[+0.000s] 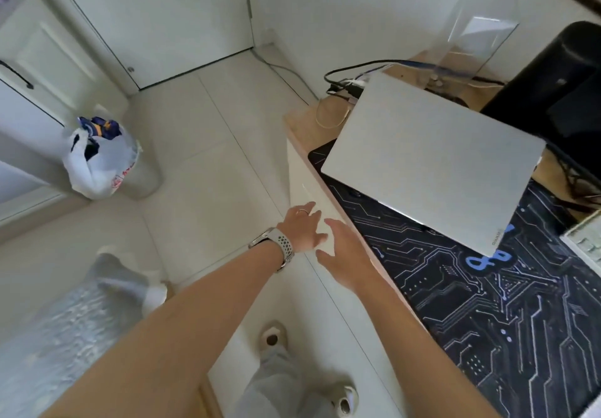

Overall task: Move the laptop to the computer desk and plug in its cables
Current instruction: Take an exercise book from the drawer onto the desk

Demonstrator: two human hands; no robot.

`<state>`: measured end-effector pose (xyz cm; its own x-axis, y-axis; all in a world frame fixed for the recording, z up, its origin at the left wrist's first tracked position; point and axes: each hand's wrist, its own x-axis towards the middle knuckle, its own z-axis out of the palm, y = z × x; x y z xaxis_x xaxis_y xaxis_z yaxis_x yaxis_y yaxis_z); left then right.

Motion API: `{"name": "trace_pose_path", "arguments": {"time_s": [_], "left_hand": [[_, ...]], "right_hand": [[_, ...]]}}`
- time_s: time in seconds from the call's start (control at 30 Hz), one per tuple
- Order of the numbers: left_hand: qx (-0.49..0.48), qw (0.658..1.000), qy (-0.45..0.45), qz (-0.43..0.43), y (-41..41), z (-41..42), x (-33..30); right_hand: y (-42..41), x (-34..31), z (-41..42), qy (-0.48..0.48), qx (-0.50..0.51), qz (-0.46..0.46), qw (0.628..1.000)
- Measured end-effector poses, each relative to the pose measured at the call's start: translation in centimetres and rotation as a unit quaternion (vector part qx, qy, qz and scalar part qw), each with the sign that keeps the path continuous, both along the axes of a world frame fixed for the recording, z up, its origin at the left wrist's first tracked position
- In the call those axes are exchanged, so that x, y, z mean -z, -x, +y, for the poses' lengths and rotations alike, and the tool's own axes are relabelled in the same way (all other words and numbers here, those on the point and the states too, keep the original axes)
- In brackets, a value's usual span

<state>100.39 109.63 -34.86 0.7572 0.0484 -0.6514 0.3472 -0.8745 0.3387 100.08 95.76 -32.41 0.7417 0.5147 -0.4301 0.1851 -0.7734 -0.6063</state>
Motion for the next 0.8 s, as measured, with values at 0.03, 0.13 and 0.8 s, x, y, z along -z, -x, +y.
{"name": "trace_pose_path", "arguments": {"time_s": [0.03, 0.13, 0.8], "left_hand": [[0.001, 1.000, -0.001, -0.003, -0.6, 0.4, 0.3], [0.024, 1.000, -0.006, -0.010, -2.0, 1.5, 1.5], [0.160, 0.977, -0.112, -0.089, -4.1, 2.3, 3.3]], "right_hand": [[-0.2, 0.6, 0.9, 0.010, 0.008, 0.008, 1.000], [-1.1, 2.8, 2.9, 0.042, 0.020, 0.017, 0.999], [-2.7, 4.3, 4.0, 0.174, 0.086, 0.047, 0.980]]}}
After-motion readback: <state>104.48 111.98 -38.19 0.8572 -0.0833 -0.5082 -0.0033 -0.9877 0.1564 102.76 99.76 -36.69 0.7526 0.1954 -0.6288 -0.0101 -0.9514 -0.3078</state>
